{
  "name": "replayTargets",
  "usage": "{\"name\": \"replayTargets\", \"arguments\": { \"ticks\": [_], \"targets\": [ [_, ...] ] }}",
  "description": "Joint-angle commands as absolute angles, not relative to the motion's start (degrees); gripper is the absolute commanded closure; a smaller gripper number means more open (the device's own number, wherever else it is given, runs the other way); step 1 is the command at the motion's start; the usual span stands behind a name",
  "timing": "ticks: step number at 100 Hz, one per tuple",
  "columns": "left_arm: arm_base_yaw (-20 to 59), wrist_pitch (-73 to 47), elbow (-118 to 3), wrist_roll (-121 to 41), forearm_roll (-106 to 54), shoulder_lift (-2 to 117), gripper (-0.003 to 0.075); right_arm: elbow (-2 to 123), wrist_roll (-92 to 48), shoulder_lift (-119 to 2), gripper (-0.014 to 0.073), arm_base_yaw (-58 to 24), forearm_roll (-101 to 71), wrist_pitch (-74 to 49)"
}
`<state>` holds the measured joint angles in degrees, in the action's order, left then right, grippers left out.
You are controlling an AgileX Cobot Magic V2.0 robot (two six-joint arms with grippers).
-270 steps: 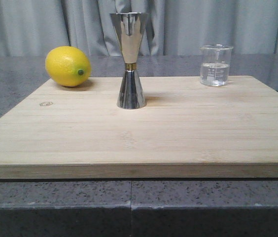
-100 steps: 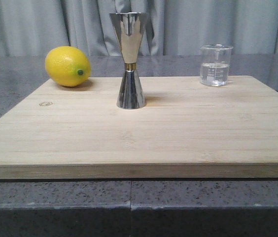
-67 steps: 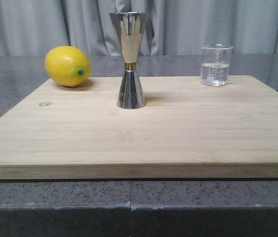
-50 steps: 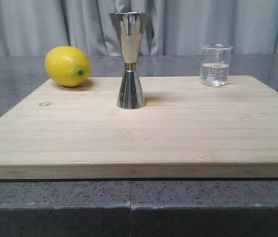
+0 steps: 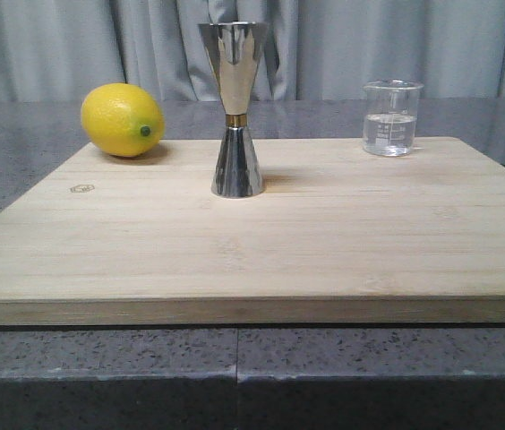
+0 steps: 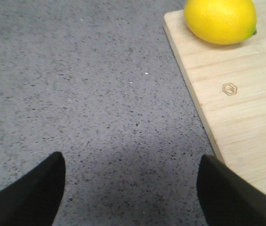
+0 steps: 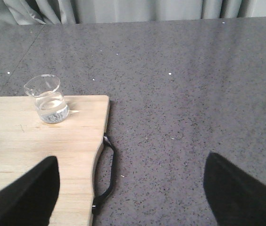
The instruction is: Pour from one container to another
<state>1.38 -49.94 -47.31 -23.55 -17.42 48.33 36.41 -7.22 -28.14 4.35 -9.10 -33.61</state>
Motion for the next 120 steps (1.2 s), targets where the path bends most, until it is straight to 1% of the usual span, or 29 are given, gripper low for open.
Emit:
{"name": "replayTargets", "arguments": {
  "ticks": [1, 18, 40, 50, 70, 87, 120],
  "targets": [
    [1.4, -46.8, -49.3, -27.1, -22.8, 51.3, 0.0206, 38.5, -7.6, -28.9, 0.0011, 4.8, -9.4, -29.8],
    [1.4, -45.3, -49.3, -39.4, -36.9, 58.7, 0.0206, 38.5, -7.6, -28.9, 0.0011, 4.8, -9.4, -29.8],
    [1.4, -45.5, -49.2, -65.6, -59.0, 66.5, 0.0206, 38.5, -7.6, -28.9, 0.0011, 4.8, -9.4, -29.8],
    [1.4, -45.9, -48.3, -74.1, -67.3, 68.8, 0.0206, 38.5, -7.6, -28.9, 0.0011, 4.8, -9.4, -29.8],
    [1.4, -53.1, -46.0, -92.4, -80.2, 73.4, 0.0206, 38.5, -7.6, -28.9, 0.0011, 4.8, -9.4, -29.8],
    [1.4, -60.2, -45.2, -101.7, -87.1, 77.6, 0.0206, 38.5, -7.6, -28.9, 0.0011, 4.8, -9.4, -29.8],
    [1.5, -72.0, -45.2, -114.8, -94.2, 85.5, 0.0206, 38.5, -7.6, -28.9, 0.0011, 4.8, -9.4, -29.8]
  ]
}}
